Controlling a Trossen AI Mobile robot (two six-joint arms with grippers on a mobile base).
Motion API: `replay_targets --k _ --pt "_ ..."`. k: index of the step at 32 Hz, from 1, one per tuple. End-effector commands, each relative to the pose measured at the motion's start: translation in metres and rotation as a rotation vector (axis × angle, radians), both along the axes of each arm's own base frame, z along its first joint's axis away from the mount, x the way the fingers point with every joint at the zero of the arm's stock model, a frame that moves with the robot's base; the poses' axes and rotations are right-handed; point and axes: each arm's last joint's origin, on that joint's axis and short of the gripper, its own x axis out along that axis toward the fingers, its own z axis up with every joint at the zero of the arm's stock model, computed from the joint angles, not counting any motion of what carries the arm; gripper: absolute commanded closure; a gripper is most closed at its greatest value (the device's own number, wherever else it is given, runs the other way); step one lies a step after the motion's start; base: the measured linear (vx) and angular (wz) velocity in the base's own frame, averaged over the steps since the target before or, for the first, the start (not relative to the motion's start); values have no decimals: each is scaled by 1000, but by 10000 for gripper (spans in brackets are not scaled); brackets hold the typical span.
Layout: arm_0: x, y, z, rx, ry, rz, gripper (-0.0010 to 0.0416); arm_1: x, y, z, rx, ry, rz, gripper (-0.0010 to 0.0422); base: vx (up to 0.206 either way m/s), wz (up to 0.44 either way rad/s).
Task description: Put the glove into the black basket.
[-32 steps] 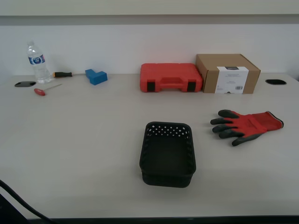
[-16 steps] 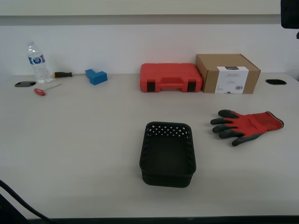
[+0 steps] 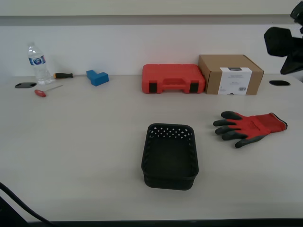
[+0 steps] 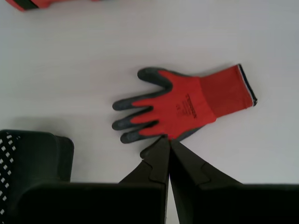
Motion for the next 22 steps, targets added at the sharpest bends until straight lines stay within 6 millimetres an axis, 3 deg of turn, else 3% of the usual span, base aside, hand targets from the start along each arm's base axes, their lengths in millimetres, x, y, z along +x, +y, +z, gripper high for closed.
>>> replay_targets --k 1,8,16,22 --pt "7 0 -20 -7 65 16 405 0 0 1 1 -6 1 412 0 0" --pt "27 1 -62 -33 102 63 405 0 0 1 1 -6 1 412 0 0" --pt "41 -2 -93 -142 89 80 405 0 0 1 1 -6 1 412 0 0" --pt "70 -3 -114 -198 152 93 403 0 0 1 1 -6 1 412 0 0"
